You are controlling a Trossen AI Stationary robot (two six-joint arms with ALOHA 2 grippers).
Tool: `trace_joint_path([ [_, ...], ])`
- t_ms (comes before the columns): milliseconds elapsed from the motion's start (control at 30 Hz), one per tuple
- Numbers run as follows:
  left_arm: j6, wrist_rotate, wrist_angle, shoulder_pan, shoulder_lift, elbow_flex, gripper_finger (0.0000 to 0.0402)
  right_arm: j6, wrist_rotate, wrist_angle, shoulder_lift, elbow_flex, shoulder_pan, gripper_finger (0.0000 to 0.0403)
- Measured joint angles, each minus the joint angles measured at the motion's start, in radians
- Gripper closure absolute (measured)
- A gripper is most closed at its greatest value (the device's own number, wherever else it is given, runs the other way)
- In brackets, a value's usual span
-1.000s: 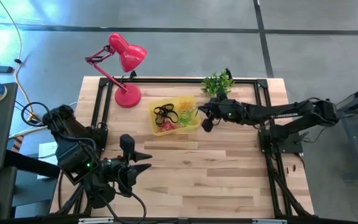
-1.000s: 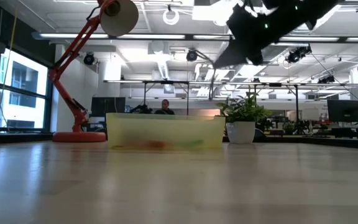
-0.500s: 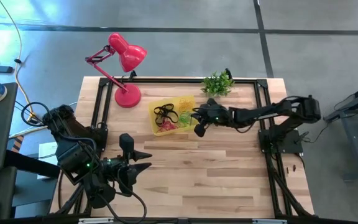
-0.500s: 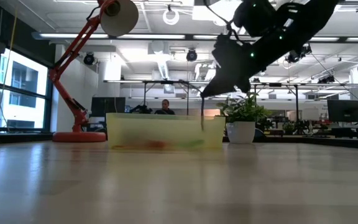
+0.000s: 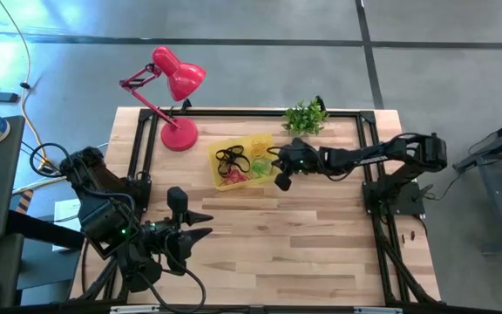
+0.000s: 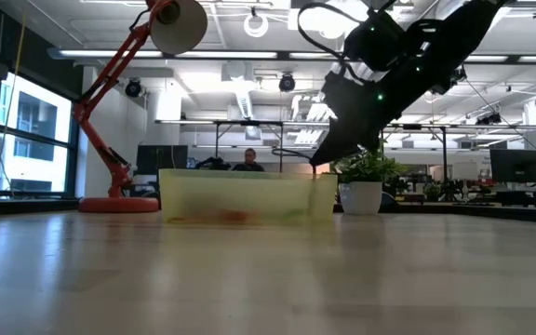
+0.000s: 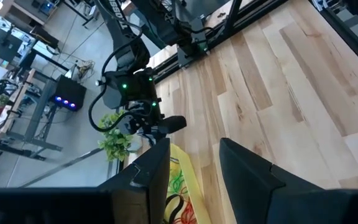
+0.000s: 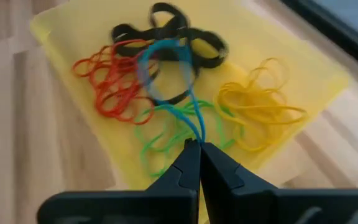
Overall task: Pick and place rubber bands into bin
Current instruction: Put the blue rubber band into the yellow bin, then return to Home Position
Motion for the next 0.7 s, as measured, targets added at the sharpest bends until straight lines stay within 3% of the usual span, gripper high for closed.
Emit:
trace_joint_path([
  [333, 0.002, -0.01, -0.008, 0.0, 0.0, 0.0, 0.0273, -0.001, -0.069, -0.054, 0.0, 0.0, 0.009, 0.0391],
  [700, 0.002, -0.01, -0.007, 0.0, 0.0, 0.0, 0.0273, -0.001, -0.072, -0.067, -0.004, 0.0, 0.018, 0.0274],
])
